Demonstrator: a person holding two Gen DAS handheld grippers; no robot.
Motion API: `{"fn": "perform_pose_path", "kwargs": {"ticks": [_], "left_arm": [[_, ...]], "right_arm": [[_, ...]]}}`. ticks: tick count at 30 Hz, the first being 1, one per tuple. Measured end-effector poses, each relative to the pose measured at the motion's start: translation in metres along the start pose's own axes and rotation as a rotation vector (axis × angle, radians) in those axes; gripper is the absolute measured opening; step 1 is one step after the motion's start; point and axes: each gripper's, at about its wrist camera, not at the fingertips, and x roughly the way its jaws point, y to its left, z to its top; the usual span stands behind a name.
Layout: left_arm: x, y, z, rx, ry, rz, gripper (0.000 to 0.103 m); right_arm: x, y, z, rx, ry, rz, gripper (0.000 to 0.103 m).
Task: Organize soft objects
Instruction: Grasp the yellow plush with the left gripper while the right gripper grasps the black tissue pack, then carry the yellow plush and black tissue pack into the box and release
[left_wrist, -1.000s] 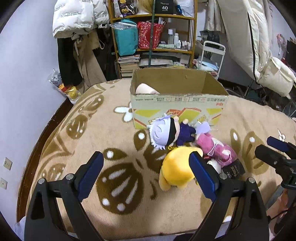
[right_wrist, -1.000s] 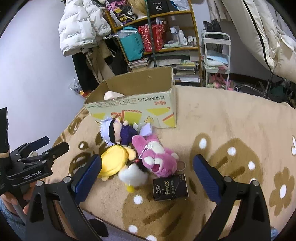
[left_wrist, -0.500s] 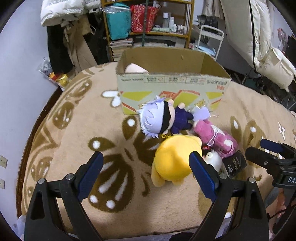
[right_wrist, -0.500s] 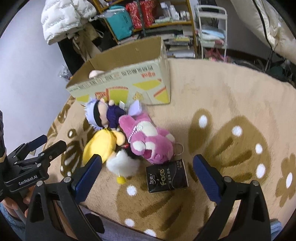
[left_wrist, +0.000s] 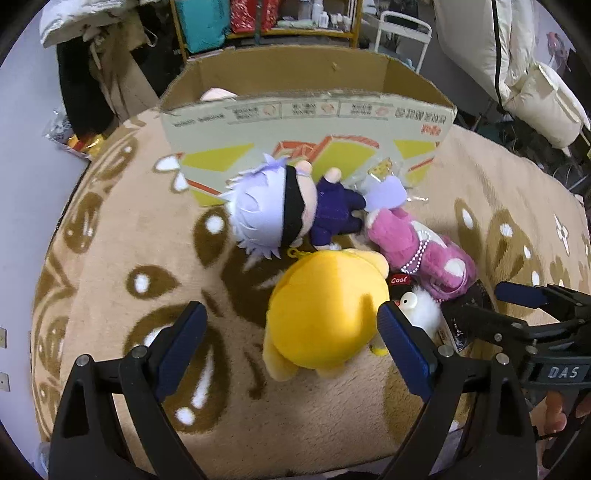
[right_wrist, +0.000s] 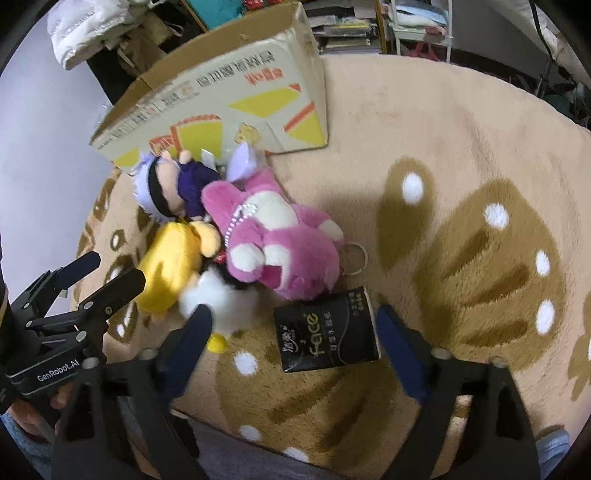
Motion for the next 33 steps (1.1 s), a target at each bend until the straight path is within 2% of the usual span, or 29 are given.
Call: {"fn": "perform_pose_path", "kwargs": {"ticks": [10, 16, 17, 18, 21, 23, 25, 27, 30, 33], "left_arm": [[0.028, -0.016, 0.004, 0.047, 0.068, -0.021, 0.092], [0.042, -0.013, 0.008, 0.015, 0.1, -0.055, 0.092], [0.043, -0.013, 0.007, 0.011, 0.1, -0.056, 0.092], [0.045, -0.013, 0.007, 0.009, 0.097, -0.061, 0.092], [0.05, -0.01, 0.006, -0.012, 0.112, -0.091, 0.092], [0.053, -0.009, 0.005, -0.025, 0.122, -0.123, 0.083], [0.054, -0.007, 0.006, -0.036, 0.125, -0.132, 0.08], [0.051, -0.008, 0.005, -0.036, 0.115, -0.131, 0.076], [0.045, -0.007, 0.002, -0.05, 0.104, -0.128, 0.073], [0.039, -0.001, -0.002, -0.065, 0.087, -0.095, 0.072]], "right_arm": [[0.019, 0.0, 0.0, -0.001, 0.062, -0.03, 0.087], [0.034, -0.005, 0.0, 0.017, 0.125, -0.055, 0.087], [0.036, -0.005, 0.0, 0.019, 0.138, -0.054, 0.085], [0.04, -0.006, 0.0, 0.023, 0.152, -0.051, 0.077], [0.047, -0.001, -0.001, 0.018, 0.165, -0.091, 0.064], [0.047, -0.002, -0.002, 0.027, 0.157, -0.091, 0.059], [0.041, -0.007, -0.002, 0.035, 0.151, -0.096, 0.048], [0.038, -0.009, -0.003, 0.039, 0.133, -0.098, 0.032], [0.033, -0.004, -0.004, 0.027, 0.112, -0.082, 0.028], [0.027, 0.001, -0.006, 0.001, 0.092, -0.077, 0.027]]}}
